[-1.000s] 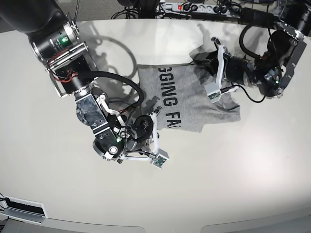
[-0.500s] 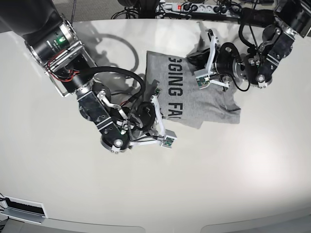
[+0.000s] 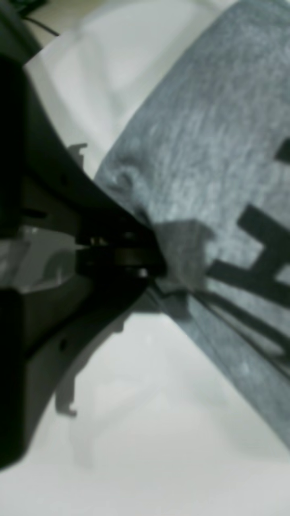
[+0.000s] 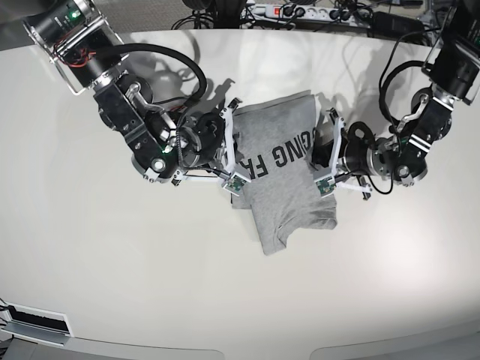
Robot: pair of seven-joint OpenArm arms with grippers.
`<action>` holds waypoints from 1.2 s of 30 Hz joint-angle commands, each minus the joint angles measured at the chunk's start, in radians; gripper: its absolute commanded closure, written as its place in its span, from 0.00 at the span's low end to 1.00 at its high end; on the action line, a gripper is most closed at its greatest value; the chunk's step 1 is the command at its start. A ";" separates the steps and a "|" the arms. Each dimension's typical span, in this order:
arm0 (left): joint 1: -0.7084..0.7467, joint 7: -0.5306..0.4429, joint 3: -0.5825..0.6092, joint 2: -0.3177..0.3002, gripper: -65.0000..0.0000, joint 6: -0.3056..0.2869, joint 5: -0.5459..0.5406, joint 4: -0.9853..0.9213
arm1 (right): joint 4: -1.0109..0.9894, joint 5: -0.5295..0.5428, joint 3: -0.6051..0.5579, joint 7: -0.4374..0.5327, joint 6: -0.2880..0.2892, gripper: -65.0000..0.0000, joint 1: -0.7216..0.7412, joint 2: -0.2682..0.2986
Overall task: Layout the t-shirt on the table in an organized manner, then fold the t-shirt properly
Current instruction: 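Press and square the folded bundle with both grippers, then push the folded bundle edge straight with the right gripper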
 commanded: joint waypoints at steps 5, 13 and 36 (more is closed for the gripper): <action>-0.067 0.083 -0.014 -0.011 1.00 0.005 -0.124 0.034 | 0.163 -0.102 0.023 0.015 -0.094 1.00 -0.043 0.000; -0.092 0.036 -0.159 -0.080 1.00 -0.013 -0.268 0.084 | 0.400 -0.130 0.204 0.005 -0.196 1.00 -0.152 -0.006; 0.154 0.690 -0.803 -0.201 1.00 -0.013 -1.124 0.093 | 0.082 -0.126 0.331 0.215 0.155 1.00 -0.252 -0.173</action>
